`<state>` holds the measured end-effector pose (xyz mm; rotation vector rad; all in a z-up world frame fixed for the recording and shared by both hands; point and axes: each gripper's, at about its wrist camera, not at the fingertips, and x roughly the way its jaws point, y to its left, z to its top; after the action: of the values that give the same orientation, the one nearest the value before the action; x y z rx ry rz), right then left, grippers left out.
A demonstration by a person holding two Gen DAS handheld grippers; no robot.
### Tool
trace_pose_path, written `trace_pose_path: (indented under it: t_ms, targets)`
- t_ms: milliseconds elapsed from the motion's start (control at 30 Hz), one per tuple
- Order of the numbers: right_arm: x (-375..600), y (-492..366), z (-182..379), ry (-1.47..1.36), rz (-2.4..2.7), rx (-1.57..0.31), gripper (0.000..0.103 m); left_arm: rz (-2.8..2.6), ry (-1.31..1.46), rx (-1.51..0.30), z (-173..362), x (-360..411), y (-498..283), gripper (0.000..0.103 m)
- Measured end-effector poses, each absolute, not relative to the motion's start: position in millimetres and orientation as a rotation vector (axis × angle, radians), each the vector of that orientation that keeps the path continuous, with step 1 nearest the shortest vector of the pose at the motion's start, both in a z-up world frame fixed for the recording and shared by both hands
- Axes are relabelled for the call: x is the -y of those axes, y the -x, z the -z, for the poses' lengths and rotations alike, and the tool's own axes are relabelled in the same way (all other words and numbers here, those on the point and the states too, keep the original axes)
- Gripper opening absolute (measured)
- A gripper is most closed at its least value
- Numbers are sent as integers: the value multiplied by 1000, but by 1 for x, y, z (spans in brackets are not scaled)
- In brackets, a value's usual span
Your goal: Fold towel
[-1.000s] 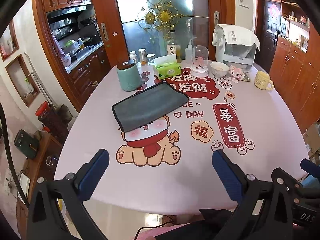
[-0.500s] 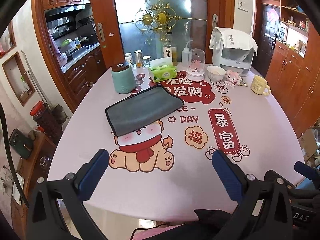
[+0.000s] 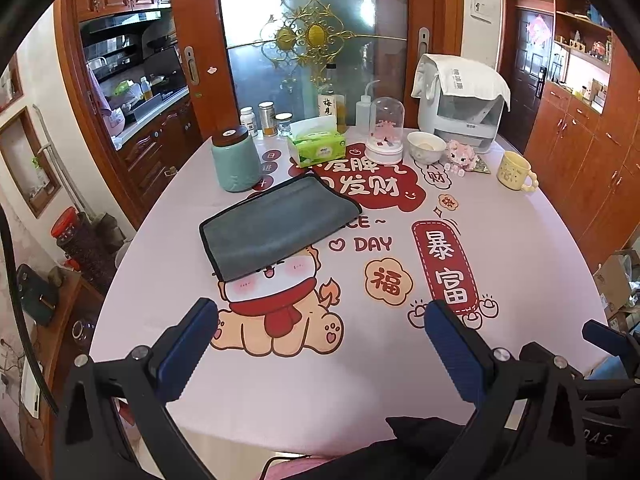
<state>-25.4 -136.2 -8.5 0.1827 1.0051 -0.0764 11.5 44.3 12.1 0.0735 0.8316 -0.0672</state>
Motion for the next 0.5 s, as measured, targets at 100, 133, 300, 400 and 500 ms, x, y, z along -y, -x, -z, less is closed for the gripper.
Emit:
trace_pose_path:
  t_ms: [100, 133, 300, 400, 500]
  targets:
    - [136, 25, 8, -182, 76, -1006, 103, 74, -76, -834, -11, -44, -14, 102]
    - [136, 23, 9, -181, 78, -1006, 103, 77, -76, -835, -11, -45, -15, 102]
    - [136, 21, 11, -187, 84, -1010, 103, 84, -76, -841, -9, -46, -18, 102]
    - [134, 20, 15, -187, 90, -1015, 103, 93, -77, -844, -8, -47, -17, 102]
    - [134, 20, 17, -188, 99, -1020, 103, 101, -76, -847, -7, -49, -17, 102]
